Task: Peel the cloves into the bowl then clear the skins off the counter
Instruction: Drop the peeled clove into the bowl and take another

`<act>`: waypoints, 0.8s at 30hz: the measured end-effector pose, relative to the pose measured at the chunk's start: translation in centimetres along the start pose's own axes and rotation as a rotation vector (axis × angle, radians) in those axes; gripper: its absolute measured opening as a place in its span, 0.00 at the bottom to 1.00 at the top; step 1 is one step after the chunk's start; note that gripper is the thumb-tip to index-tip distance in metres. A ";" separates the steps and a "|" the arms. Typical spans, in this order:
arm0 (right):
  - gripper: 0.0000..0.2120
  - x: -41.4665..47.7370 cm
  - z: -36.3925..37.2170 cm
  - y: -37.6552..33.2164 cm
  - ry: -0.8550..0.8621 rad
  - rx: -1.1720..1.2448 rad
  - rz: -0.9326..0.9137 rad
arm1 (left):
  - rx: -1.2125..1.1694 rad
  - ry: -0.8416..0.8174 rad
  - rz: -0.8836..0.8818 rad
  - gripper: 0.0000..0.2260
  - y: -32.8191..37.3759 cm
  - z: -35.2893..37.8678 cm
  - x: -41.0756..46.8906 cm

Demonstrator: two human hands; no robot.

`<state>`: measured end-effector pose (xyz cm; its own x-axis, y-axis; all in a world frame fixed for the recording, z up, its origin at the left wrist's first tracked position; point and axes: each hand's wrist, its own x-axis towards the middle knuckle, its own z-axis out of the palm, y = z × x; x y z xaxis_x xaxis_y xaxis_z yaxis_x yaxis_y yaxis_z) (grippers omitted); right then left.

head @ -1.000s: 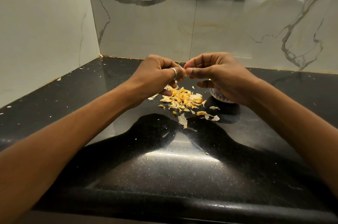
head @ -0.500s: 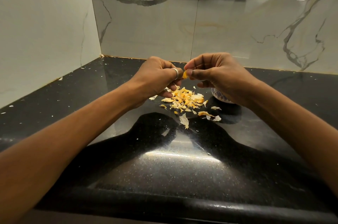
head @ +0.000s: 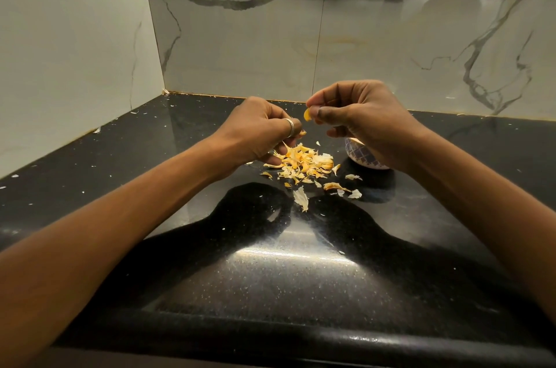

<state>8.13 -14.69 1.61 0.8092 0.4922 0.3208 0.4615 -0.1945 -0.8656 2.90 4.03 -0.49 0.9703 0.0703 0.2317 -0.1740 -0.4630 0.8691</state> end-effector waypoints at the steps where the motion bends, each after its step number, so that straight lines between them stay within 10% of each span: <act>1: 0.05 0.0 -0.1 0.0 0.003 -0.007 -0.001 | 0.022 0.004 0.009 0.06 0.0 0.0 0.0; 14: 0.05 0.8 -3.3 0.3 0.210 -0.802 -0.277 | 0.493 0.065 0.352 0.05 -0.8 0.2 -0.2; 24: 0.08 0.6 -4.1 0.2 0.040 -1.071 0.045 | 0.568 0.130 0.405 0.06 -1.3 0.1 0.0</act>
<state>10.20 -17.96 3.19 0.8356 0.4419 0.3265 0.4942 -0.8641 -0.0954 3.17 4.54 -1.62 0.8137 -0.1160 0.5696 -0.3676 -0.8618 0.3495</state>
